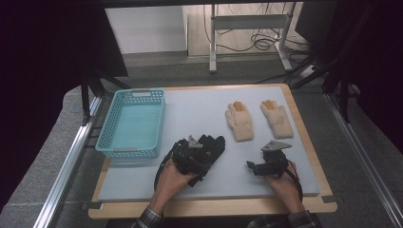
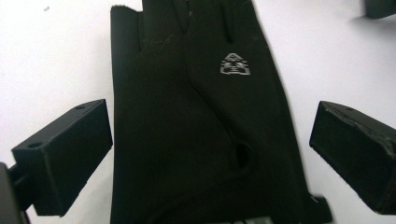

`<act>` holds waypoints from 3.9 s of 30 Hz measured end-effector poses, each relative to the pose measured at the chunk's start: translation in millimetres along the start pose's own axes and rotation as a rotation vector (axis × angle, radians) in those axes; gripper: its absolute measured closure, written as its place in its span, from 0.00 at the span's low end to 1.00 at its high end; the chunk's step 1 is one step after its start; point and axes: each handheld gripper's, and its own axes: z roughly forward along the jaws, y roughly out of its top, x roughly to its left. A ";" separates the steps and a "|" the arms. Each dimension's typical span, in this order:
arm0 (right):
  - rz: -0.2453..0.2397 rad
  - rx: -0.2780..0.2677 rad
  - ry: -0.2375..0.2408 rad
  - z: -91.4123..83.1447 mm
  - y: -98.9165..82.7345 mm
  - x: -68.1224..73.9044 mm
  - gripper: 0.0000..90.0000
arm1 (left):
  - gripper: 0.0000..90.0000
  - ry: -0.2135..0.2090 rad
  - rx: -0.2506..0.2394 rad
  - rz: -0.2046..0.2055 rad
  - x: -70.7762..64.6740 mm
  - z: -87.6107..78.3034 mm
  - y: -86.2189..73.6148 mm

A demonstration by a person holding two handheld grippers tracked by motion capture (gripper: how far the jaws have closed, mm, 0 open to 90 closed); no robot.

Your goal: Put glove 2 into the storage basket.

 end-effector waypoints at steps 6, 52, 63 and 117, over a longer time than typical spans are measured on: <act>-0.001 0.000 0.000 0.0 0.0 -0.1 0.16 | 0.00 -0.028 0.090 -0.021 6.7 18.7 -1.8; 0.000 0.000 0.000 0.0 0.0 -0.1 0.16 | 0.70 0.012 0.044 -0.054 50.3 -34.3 29.6; 0.000 0.000 0.000 0.0 -0.1 -0.1 0.16 | 0.69 0.074 0.015 -0.087 75.2 -62.9 44.7; 0.000 -0.001 0.001 0.1 0.0 -0.1 0.16 | 0.62 0.450 0.329 -0.544 269.0 -66.1 -39.7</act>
